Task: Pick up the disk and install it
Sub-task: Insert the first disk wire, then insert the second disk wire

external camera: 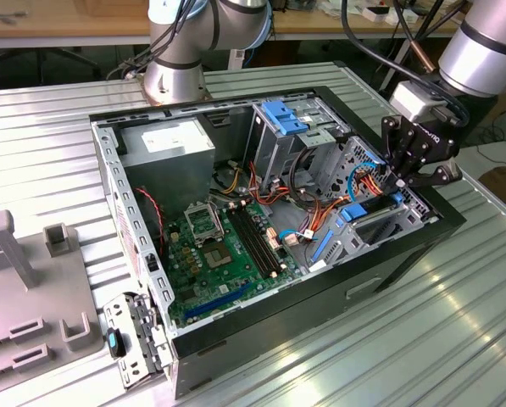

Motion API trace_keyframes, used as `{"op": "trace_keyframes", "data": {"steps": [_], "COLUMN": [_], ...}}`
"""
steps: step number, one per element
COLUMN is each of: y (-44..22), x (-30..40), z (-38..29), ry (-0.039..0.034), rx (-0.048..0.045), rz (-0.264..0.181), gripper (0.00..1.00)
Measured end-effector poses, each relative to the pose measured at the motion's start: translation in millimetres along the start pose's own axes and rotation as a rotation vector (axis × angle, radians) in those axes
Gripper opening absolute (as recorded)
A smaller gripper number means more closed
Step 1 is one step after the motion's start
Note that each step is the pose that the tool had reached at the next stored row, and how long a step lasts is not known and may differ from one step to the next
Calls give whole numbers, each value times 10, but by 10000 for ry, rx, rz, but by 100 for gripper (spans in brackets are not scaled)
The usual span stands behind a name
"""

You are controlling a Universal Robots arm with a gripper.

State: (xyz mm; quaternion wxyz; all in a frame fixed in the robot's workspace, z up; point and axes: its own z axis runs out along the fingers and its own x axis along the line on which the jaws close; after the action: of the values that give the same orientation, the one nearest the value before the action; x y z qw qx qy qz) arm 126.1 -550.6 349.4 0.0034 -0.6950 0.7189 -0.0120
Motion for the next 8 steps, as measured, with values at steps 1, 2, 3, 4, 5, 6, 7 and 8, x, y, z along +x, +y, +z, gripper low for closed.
{"op": "trace_keyframes", "data": {"steps": [1,2,3,4,5,6,7,8], "y": [0,0,0,0,0,0,0,-1], "x": [0,0,0,0,0,0,0,0], "z": [0,0,-1,-1,-2,-2,-10,-26], "ry": [0,0,1,1,0,0,5,7], "rx": [0,0,0,0,0,0,0,0], "rz": [0,0,0,0,0,0,0,0], "gripper": [11,11,11,11,11,11,11,11]}}
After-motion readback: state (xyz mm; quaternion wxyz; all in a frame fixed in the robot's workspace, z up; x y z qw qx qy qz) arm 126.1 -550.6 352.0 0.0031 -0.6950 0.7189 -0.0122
